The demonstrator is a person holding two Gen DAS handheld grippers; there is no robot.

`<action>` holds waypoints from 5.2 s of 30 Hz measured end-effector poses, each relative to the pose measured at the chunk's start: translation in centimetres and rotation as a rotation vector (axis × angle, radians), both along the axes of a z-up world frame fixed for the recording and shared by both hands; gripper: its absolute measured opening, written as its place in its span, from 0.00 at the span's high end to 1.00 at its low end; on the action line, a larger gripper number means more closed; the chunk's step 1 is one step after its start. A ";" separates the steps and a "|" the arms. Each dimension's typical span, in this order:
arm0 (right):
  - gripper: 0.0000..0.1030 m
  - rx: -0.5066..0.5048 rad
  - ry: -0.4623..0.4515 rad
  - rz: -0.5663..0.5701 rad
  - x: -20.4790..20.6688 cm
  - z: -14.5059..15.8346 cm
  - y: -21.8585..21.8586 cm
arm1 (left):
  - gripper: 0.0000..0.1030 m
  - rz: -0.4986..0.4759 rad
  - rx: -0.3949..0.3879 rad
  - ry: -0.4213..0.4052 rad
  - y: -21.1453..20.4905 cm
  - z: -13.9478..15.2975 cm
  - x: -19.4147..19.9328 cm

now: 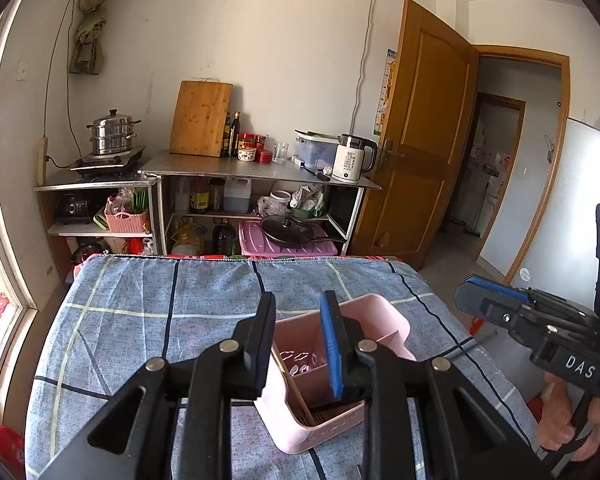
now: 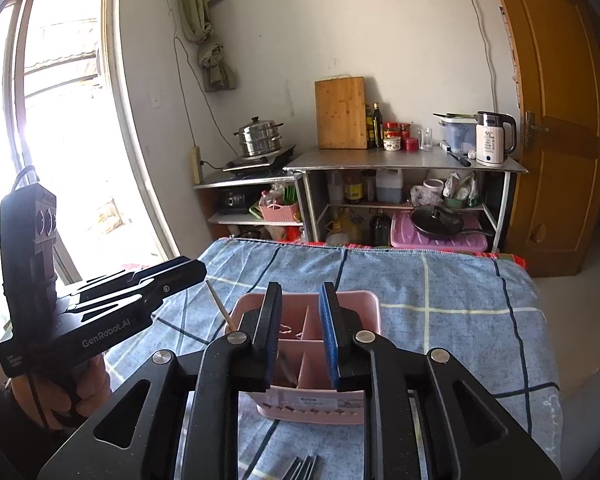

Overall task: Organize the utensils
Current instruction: 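Carry both chopsticks over the pink basket and open both tools to drop them in, then return to the pile and grasp a thin chopstick with the left tool while the right grasps a silver one, then lift both chopsticks over the pink basket and open both tools to drop them in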

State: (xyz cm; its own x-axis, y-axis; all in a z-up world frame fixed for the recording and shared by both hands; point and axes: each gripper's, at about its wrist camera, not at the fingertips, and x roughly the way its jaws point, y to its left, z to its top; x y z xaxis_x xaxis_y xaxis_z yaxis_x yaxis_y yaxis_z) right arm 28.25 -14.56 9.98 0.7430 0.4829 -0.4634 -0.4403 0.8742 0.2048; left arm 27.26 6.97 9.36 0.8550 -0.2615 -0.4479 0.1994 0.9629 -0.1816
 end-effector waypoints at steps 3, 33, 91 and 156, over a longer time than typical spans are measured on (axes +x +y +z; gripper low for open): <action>0.73 0.012 -0.014 -0.009 -1.6 -0.3 -0.9 | 0.69 -0.005 -0.005 -0.016 0.1 0.0 -1.7; 0.78 -0.062 0.230 -0.053 -10.9 -13.7 -4.6 | 0.65 -0.093 0.012 0.206 -5.1 -11.9 -11.5; 0.94 -0.132 0.394 -0.018 -9.2 -19.0 -4.2 | 0.93 -0.088 0.216 0.414 -6.0 -17.1 -8.1; 0.96 -0.085 0.047 -0.039 -9.5 -5.0 -4.2 | 0.96 -0.113 0.078 -0.002 -3.1 0.2 -10.2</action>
State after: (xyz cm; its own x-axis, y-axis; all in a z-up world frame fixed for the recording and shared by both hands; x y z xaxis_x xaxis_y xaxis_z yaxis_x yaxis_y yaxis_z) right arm 18.71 -18.74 4.98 0.7366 0.4116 -0.5366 -0.3973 0.9055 0.1492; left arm 17.09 3.88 9.59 0.8231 -0.3211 -0.4684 0.3079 0.9454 -0.1069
